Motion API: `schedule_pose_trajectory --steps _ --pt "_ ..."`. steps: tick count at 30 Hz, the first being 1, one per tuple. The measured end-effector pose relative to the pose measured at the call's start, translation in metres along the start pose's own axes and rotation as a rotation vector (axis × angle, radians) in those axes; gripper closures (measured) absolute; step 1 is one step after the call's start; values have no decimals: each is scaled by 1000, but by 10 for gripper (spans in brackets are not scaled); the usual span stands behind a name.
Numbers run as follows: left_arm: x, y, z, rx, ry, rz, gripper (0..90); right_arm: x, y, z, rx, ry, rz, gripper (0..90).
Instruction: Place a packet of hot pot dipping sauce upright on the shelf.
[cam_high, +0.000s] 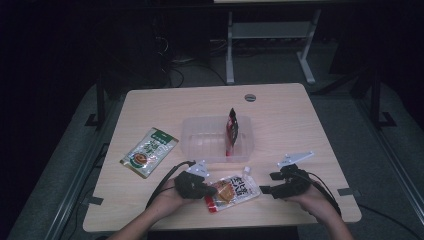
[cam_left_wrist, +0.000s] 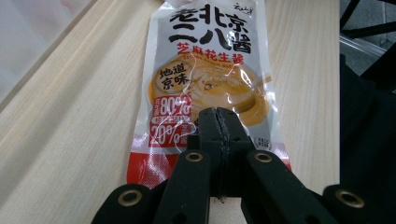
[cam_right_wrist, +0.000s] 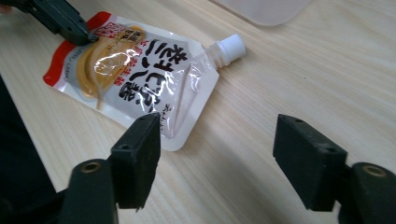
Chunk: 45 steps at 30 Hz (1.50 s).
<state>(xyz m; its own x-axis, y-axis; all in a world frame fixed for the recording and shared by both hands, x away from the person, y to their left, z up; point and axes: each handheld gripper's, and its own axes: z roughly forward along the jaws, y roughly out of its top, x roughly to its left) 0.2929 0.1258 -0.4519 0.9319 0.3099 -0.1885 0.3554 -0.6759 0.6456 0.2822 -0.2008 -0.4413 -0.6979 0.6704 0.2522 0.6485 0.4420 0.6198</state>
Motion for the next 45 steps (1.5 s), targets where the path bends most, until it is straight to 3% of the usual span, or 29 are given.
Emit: schedule_pose_trajectory --steps 6,12,21,29,33,39,45 --pt "-1 -2 3 17 13 17 896 3 5 9 21 51 13 248" --pt "0 -4 7 18 2 -9 898 5 11 21 38 90 6 209" --pt "2 -6 8 11 -4 -23 899 2 15 35 52 141 22 242" --pt "-2 -7 8 6 19 -3 899 -2 16 42 51 188 48 328" --pt "-1 -7 8 4 11 -15 899 -1 17 46 52 214 41 377" --pt "-1 -9 8 -6 16 -18 899 2 19 49 46 215 19 469" --pt "-1 -10 8 -16 18 -24 899 5 20 57 47 274 11 581"
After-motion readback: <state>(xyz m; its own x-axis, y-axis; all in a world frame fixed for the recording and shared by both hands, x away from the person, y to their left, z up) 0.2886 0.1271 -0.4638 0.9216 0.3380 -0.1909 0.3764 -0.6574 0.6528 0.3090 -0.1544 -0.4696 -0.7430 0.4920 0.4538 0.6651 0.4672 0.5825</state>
